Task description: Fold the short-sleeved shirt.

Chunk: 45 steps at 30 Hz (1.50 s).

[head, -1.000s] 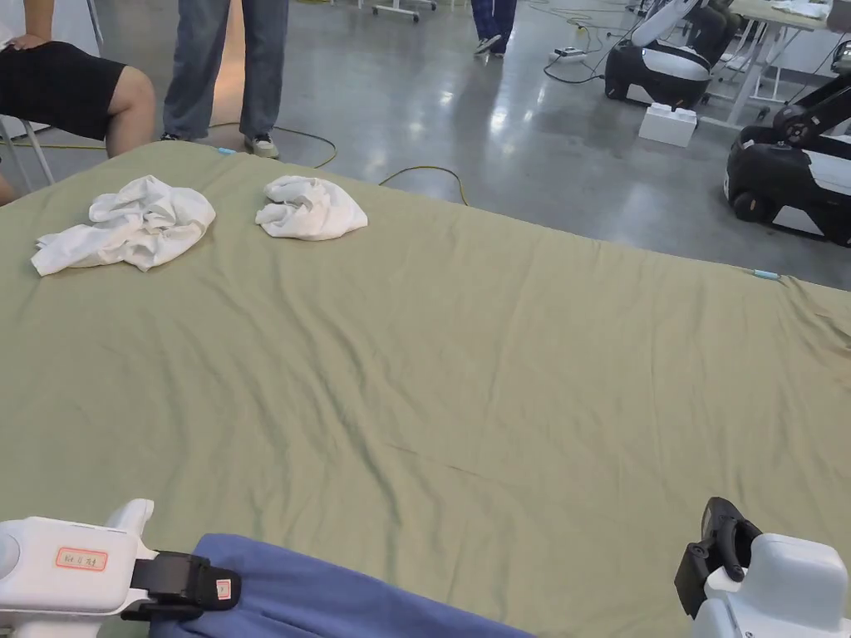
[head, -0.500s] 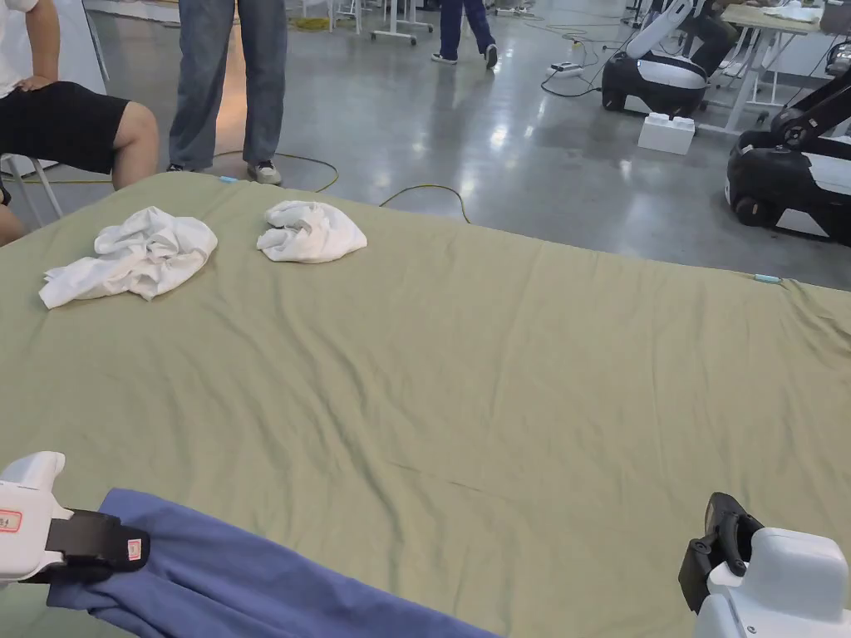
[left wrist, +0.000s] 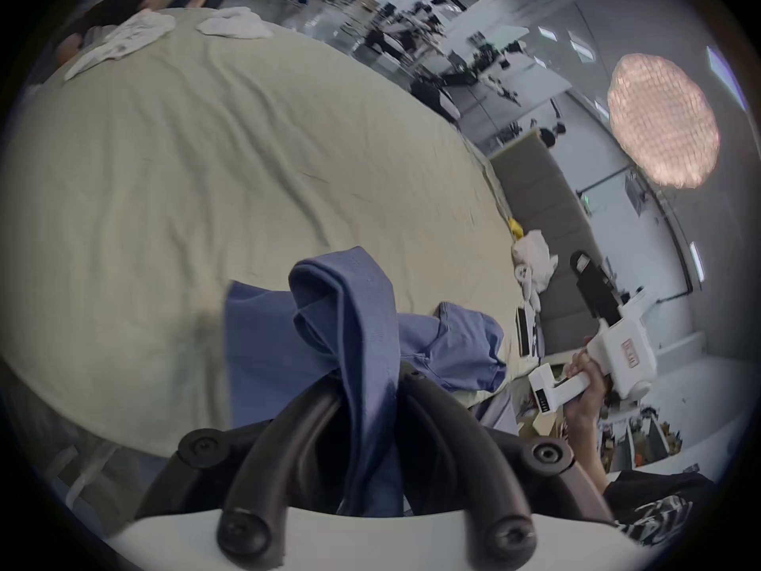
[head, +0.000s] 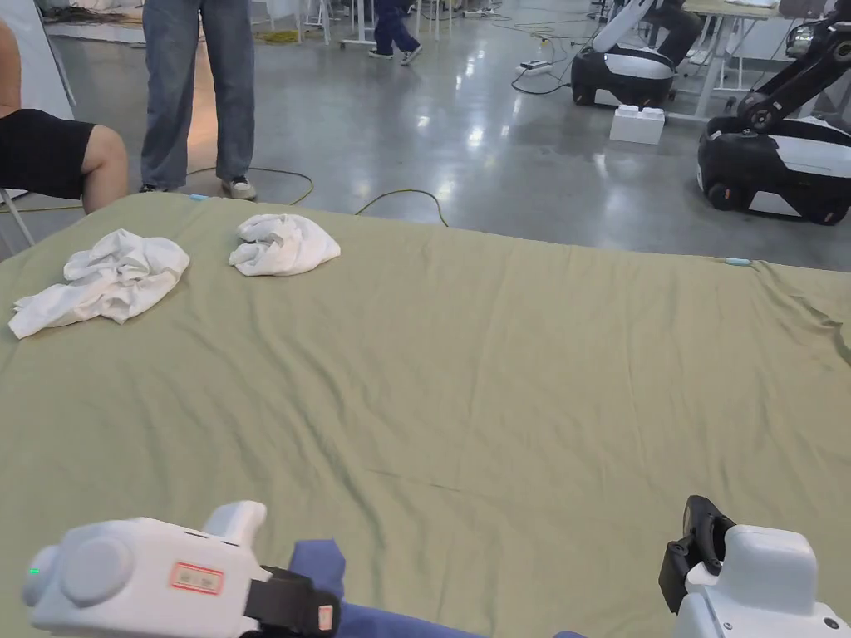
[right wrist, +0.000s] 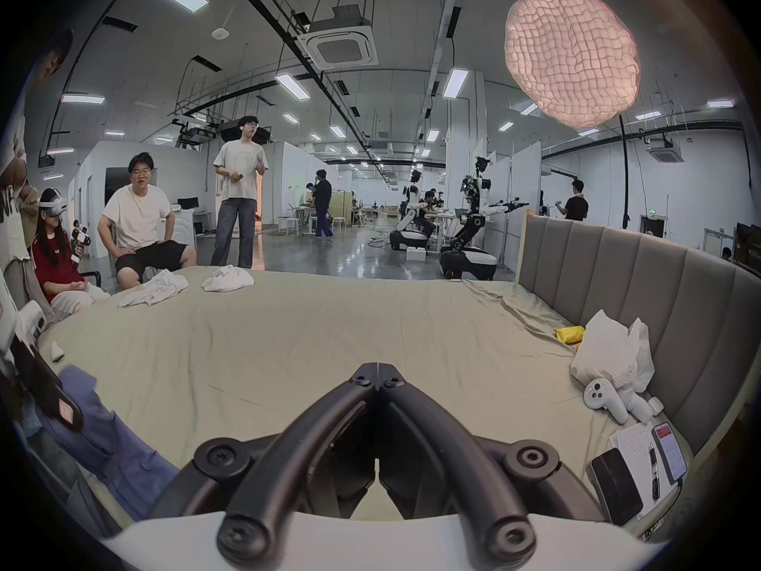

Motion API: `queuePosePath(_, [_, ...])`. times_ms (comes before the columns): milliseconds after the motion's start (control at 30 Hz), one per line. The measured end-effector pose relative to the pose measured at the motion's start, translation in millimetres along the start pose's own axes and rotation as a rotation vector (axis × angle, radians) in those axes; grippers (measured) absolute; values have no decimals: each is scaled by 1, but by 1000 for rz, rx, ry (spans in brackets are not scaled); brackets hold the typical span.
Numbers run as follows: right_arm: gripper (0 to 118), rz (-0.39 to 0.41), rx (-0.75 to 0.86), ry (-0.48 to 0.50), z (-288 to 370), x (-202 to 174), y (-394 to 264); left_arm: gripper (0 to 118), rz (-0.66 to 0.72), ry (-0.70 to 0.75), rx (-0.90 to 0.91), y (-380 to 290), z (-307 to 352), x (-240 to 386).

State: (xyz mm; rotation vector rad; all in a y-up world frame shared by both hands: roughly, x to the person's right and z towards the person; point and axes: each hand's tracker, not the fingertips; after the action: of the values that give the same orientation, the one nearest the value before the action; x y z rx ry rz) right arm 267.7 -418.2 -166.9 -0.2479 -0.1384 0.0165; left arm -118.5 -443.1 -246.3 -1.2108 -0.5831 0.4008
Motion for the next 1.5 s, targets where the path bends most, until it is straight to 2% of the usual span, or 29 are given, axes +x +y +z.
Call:
queuePosePath(267, [0, -4, -36, -34, 1, 18, -7, 15, -4, 111, -148, -1, -95, 18])
queuePosePath(533, [0, -6, -60, -60, 1, 25, -11, 15, -27, 191, -206, -6, -126, 26])
queuePosePath(567, [0, -6, -62, -62, 1, 25, -11, 19, -30, 196, -207, -6, -125, 27])
queuePosePath(633, [0, -7, -65, -61, 1, 26, -12, 49, -30, 174, -199, -6, -117, 28])
queuePosePath(667, [0, -7, -67, -61, 1, 25, -12, 49, -26, 151, -189, -5, -112, 30])
queuePosePath(767, [0, -6, -69, -59, 1, 25, -12, 71, -24, 106, -133, -3, -88, 34])
queuePosePath(967, [0, -9, -72, -50, 2, 22, -12, 68, -24, 67, -9, 4, -56, 23])
queuePosePath(1033, [0, -6, -75, -47, 2, 21, -13, 54, 21, 86, 22, 4, -57, 14])
queuePosePath(1067, [0, -6, -76, -44, 2, 20, -13, 36, 33, 93, 28, 4, -60, 11])
queuePosePath(1100, [0, -5, -77, -43, 2, 20, -13, 23, 43, 98, 36, 4, -63, 7])
queuePosePath(1267, [0, 6, -83, -40, 3, 18, -15, 22, 4, 246, -35, -5, -87, 2])
queuePosePath(1433, [0, 18, -93, -31, 4, 16, -17, 20, -33, 142, -102, -16, -110, 16])
queuePosePath(1500, [0, 23, -95, -32, 5, 16, -18, 20, -88, 100, -103, -21, -116, 27])
